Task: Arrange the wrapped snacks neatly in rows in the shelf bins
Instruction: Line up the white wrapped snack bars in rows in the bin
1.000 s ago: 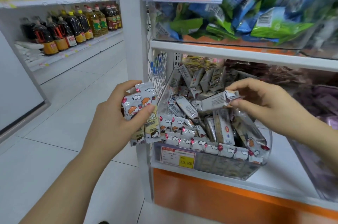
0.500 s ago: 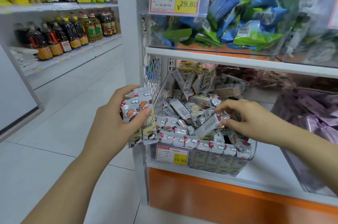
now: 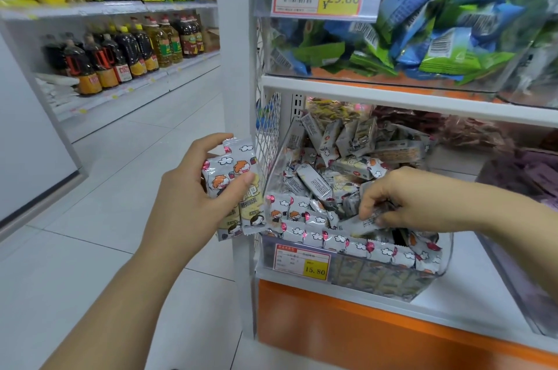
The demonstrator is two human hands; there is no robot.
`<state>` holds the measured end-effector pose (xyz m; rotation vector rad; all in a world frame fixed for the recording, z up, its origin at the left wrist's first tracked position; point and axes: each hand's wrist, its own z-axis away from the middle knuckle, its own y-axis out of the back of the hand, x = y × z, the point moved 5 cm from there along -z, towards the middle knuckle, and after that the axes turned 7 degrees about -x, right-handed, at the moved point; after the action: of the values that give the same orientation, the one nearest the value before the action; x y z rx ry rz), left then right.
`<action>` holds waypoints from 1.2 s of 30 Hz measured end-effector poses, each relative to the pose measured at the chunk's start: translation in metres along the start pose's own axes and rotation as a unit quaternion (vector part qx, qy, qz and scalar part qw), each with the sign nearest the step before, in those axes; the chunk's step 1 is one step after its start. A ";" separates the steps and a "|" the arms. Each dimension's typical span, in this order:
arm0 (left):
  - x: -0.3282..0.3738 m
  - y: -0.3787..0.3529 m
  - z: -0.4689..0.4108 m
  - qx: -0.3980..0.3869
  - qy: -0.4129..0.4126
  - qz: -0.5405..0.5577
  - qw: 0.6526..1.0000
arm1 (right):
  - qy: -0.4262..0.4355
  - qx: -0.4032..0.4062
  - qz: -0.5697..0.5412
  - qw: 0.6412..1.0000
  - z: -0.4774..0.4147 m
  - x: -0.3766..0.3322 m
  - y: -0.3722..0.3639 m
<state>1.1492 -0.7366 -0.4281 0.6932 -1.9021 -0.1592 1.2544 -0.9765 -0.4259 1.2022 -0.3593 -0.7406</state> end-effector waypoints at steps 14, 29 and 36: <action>-0.002 0.006 -0.001 0.012 0.004 -0.005 1.000 | 0.030 -0.085 -0.095 0.991 -0.085 -0.052 -0.018; -0.003 0.002 -0.011 0.011 0.021 0.015 1.000 | 0.052 -0.063 -0.058 0.995 -0.100 -0.037 0.011; -0.006 0.002 -0.008 0.014 0.018 0.006 1.000 | 0.031 -0.122 0.043 0.991 -0.120 -0.028 -0.008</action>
<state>1.1574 -0.7298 -0.4282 0.6980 -1.8777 -0.1124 1.3058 -0.8730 -0.4706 0.9701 -0.2600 -0.6507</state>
